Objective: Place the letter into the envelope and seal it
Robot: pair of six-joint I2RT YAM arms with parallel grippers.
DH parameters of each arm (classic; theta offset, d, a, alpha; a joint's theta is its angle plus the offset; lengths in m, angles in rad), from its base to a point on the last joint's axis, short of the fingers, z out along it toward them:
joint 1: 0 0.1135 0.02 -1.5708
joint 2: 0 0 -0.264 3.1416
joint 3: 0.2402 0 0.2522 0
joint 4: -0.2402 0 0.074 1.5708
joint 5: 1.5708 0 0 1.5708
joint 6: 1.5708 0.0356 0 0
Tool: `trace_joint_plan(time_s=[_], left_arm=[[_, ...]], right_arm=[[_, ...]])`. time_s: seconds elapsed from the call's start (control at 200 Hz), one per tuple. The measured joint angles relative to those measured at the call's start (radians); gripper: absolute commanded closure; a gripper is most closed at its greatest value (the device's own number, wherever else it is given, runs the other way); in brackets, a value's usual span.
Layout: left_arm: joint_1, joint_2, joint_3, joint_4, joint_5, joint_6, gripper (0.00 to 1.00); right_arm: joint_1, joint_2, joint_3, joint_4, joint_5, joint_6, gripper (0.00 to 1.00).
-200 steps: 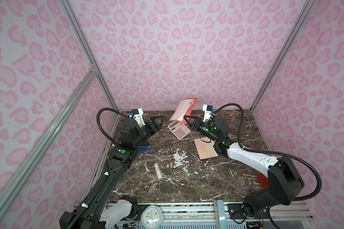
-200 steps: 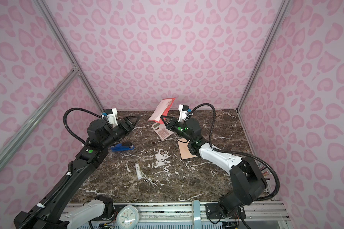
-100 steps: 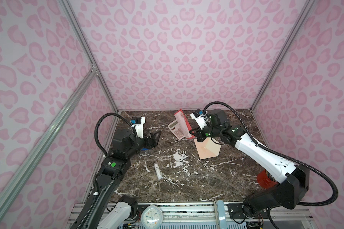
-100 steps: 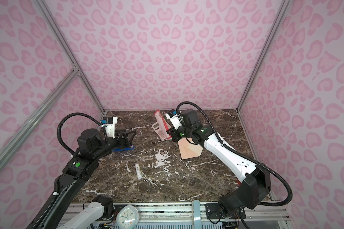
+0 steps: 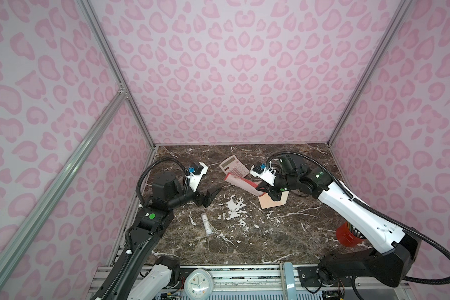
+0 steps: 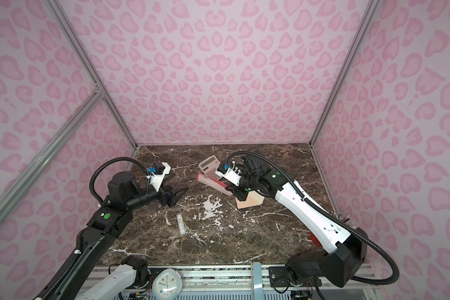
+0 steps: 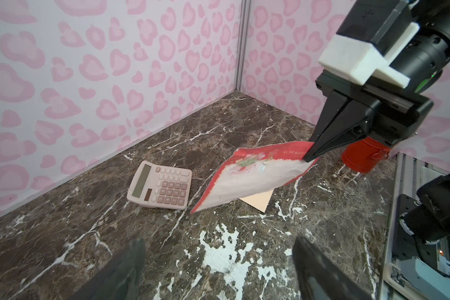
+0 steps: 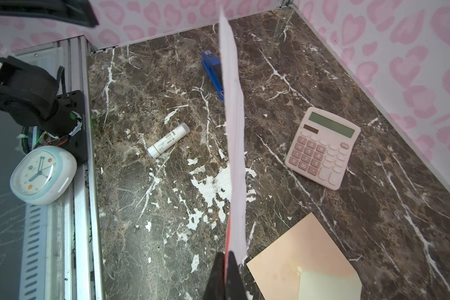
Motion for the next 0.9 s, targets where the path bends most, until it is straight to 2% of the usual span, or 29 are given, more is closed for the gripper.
trace_joint_plan(time_s=[0.405,0.58,0.755,0.9], left_arm=[[-0.01,0.117,0.0,0.063,0.174,0.018,0.25],[-0.019,0.156,0.0,0.108,0.223,0.01,0.38],[-0.026,0.184,0.0,0.133,0.251,0.004,0.44],[-0.026,0.2,0.0,0.149,0.263,0.003,0.61]], right_arm=[[0.009,-0.023,0.013,-0.016,-0.075,-0.049,1.0],[0.009,-0.015,0.029,-0.015,-0.105,-0.049,1.0],[0.006,-0.001,0.046,-0.016,-0.126,-0.045,1.0],[-0.007,0.013,0.064,-0.015,-0.149,-0.046,1.0]])
